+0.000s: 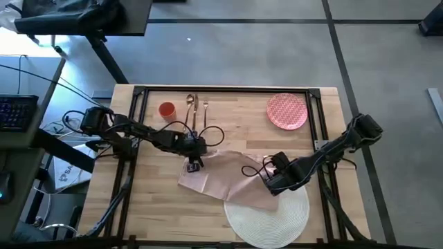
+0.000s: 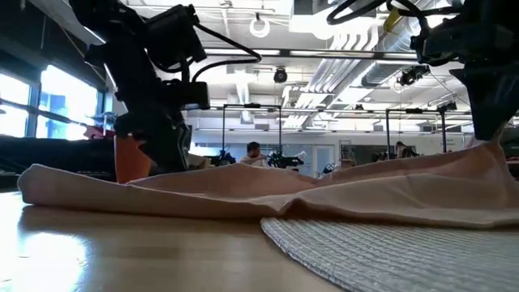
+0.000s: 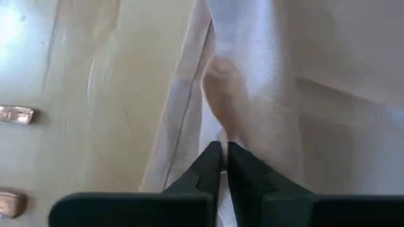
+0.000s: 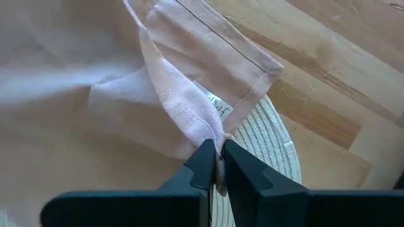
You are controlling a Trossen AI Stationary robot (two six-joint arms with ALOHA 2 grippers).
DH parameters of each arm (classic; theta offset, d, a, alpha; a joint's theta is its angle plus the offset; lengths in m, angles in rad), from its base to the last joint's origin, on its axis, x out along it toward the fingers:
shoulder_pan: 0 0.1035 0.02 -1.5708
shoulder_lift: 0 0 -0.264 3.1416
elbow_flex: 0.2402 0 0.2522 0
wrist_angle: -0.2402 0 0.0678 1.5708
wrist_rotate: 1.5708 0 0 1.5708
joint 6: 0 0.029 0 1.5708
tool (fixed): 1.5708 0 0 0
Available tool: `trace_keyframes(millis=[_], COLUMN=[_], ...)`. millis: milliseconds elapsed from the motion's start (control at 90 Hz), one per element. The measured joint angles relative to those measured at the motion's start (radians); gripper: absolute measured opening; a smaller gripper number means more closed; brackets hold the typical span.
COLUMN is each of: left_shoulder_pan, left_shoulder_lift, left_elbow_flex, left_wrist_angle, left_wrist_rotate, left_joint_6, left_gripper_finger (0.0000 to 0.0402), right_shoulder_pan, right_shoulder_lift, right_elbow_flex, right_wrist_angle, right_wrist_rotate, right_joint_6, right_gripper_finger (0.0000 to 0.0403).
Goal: Set table place
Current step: Fold pink table napkin
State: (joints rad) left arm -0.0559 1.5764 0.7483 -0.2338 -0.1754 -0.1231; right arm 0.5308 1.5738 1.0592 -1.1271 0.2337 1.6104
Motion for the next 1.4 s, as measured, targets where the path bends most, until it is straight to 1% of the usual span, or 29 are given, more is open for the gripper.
trace_keyframes(millis=[133, 256, 422, 522, 600, 778, 989, 1167, 1400], left_shoulder_pan=[-0.032, -0.07, -0.144, -0.159, -0.152, -0.109, -0.073, -0.071, -0.071], left_shoulder_lift=[-0.06, -0.13, -0.24, -0.274, -0.28, -0.263, -0.261, -0.257, -0.255], left_elbow_flex=[0.036, 0.072, 0.1, 0.098, 0.085, 0.068, 0.007, -0.056, -0.067], left_wrist_angle=[-0.11, -0.232, -0.435, -0.528, -0.521, -0.492, -0.456, -0.371, -0.335], left_wrist_rotate=[-0.08, -0.128, -0.231, -0.297, -0.315, -0.308, -0.254, -0.222, -0.255], left_joint_6=[-0.031, -0.088, -0.278, -0.367, -0.366, -0.321, -0.32, -0.322, -0.338], left_gripper_finger=[0.0001, 0.0, 0.0, 0.0, 0.0, 0.0, 0.0, 0.0, 0.0], right_shoulder_pan=[0.0, 0.0, 0.0, -0.001, -0.013, -0.056, -0.1, -0.107, -0.107], right_shoulder_lift=[0.0, 0.0, 0.0, 0.0, 0.0, 0.0, 0.0, 0.0, 0.0], right_elbow_flex=[0.0, 0.0, 0.0, 0.0, 0.0, 0.0, -0.013, -0.047, -0.06], right_wrist_angle=[0.0, -0.001, 0.002, 0.003, 0.003, -0.004, -0.001, 0.02, 0.033], right_wrist_rotate=[-0.002, -0.002, -0.005, 0.003, 0.019, 0.028, 0.047, 0.043, 0.048], right_joint_6=[0.0, 0.0, -0.017, -0.034, -0.05, -0.102, -0.161, -0.161, -0.153], right_gripper_finger=[0.0012, 0.0012, 0.0012, 0.0012, 0.0012, 0.0012, 0.0012, 0.0012, 0.0017])
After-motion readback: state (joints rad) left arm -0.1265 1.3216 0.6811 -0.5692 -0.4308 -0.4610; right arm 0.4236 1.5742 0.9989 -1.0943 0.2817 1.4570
